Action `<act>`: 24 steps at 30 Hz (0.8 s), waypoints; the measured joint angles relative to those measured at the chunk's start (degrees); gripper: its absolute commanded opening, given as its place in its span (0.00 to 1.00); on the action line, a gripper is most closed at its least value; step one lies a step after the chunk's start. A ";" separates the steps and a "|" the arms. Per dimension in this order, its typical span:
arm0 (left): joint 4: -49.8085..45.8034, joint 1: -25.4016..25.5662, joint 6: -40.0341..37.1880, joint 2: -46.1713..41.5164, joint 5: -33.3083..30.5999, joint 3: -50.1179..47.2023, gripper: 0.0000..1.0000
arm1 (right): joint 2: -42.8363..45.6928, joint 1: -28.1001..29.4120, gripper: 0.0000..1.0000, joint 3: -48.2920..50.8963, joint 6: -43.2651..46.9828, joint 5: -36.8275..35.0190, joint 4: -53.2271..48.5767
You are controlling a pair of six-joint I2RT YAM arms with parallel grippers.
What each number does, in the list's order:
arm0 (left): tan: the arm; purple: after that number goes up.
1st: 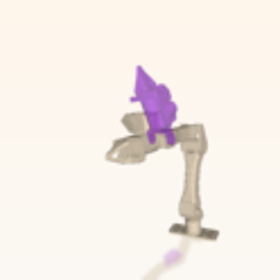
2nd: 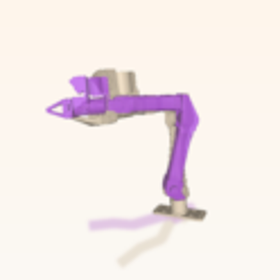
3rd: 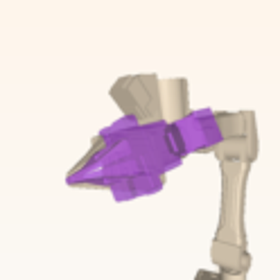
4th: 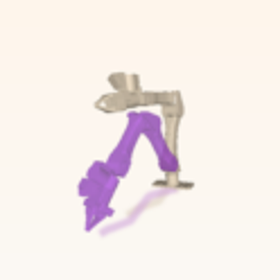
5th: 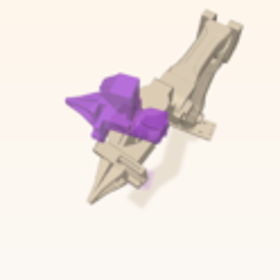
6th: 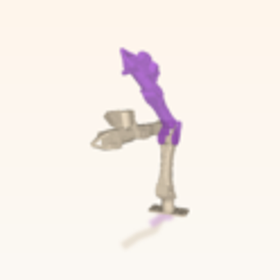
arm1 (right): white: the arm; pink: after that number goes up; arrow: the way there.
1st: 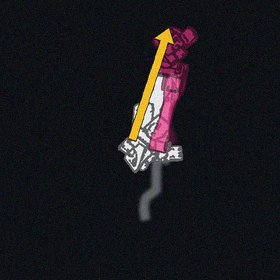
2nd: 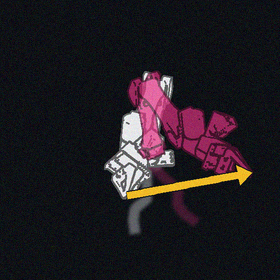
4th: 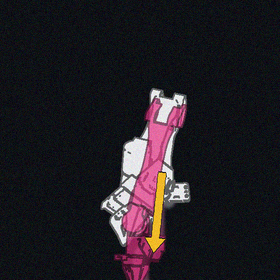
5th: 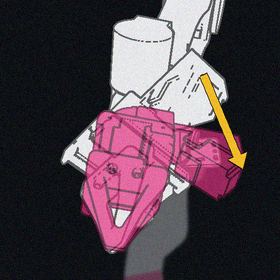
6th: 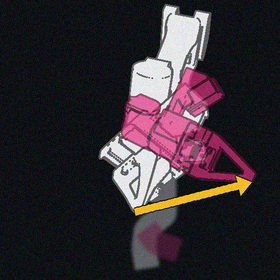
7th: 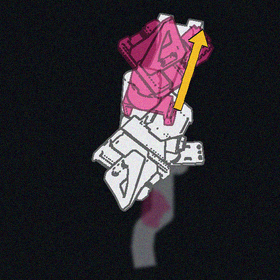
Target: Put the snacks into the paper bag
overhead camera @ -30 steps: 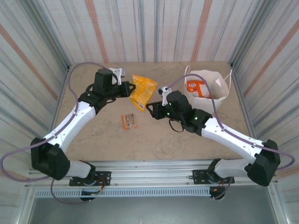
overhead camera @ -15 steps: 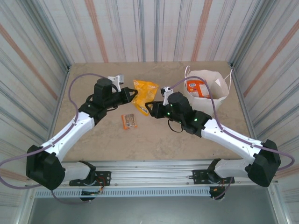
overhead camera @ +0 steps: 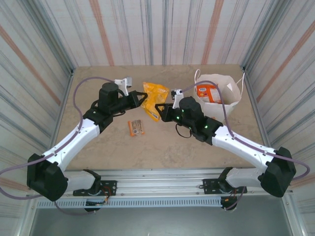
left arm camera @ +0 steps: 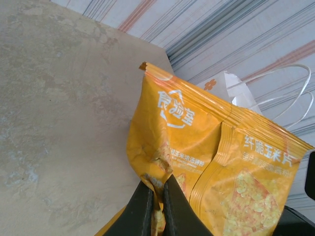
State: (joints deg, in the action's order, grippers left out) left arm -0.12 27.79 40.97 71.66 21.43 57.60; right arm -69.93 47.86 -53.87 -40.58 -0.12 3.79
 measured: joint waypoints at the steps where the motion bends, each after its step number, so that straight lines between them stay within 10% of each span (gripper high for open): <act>1: -0.04 0.22 -0.02 0.00 0.02 0.00 0.19 | 0.35 0.00 0.12 0.00 0.04 0.00 -0.28; 11: -3.32 1.95 -2.75 0.09 -0.92 3.15 0.63 | 9.66 -1.11 0.01 -0.26 3.80 -2.23 -9.94; 24: -6.03 5.90 -11.04 7.23 -2.62 14.19 0.76 | 16.87 -19.67 0.00 -13.77 10.29 3.69 -27.93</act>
State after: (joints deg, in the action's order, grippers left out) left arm -6.15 33.69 29.93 78.89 18.81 71.79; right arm -53.06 28.18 -67.64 -30.28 3.57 -24.14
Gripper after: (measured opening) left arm 0.750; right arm 0.098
